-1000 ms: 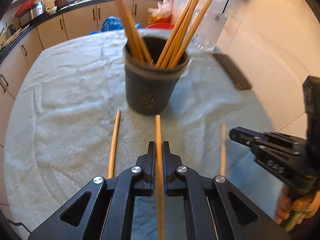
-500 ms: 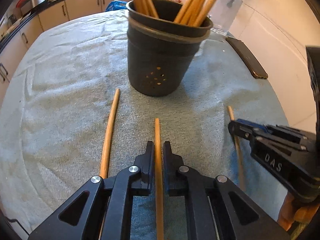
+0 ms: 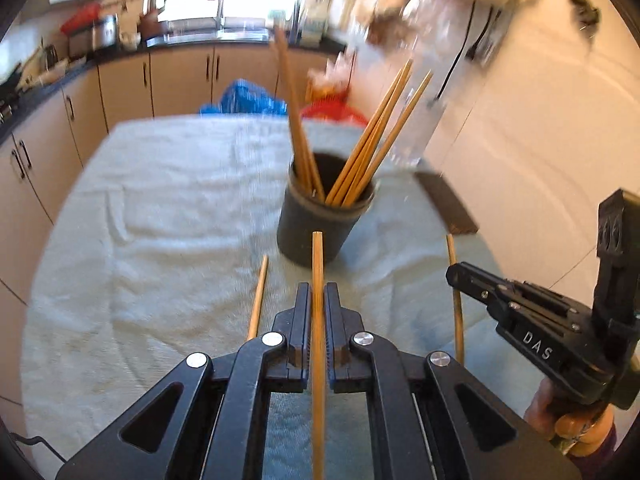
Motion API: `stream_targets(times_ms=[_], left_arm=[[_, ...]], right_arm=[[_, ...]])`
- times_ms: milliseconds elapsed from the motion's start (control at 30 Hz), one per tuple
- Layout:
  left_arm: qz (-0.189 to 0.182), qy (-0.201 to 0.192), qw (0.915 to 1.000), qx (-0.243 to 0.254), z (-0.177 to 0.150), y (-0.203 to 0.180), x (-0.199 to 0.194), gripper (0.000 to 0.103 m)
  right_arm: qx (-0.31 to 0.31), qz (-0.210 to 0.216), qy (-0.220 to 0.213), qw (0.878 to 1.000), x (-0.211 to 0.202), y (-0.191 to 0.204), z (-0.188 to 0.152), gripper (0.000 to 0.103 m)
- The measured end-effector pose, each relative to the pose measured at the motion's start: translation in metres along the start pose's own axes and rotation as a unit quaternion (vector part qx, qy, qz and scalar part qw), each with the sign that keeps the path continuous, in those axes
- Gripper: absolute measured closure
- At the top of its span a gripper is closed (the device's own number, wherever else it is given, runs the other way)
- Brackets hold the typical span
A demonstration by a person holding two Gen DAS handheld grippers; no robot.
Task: Organize utensils
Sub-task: 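Lift the left tool's chopstick toward the black cup while the right tool lifts its own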
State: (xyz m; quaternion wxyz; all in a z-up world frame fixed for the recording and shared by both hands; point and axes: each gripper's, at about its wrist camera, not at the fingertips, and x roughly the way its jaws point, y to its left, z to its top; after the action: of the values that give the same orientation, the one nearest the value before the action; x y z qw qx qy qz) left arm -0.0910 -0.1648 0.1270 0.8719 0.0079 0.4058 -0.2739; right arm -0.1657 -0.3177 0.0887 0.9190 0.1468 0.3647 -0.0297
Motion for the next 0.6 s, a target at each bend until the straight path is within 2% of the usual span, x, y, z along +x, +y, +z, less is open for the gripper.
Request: stream_targets(times_ms=[233,600], left_arm=[[0.018,-0.066,0.997,0.037,-0.017,-0.017,-0.054,0.098],[0.003,-0.106,0.9938,0.035,-0.036,-0.025,-0.11,0.098]], right_arm=[[-0.015,0.005,-0.062,0.998,-0.049,0.011,-0.006,0.097],[-0.033,0.0,-0.153,0.988,-0.118,0.023,-0.017,0.097]])
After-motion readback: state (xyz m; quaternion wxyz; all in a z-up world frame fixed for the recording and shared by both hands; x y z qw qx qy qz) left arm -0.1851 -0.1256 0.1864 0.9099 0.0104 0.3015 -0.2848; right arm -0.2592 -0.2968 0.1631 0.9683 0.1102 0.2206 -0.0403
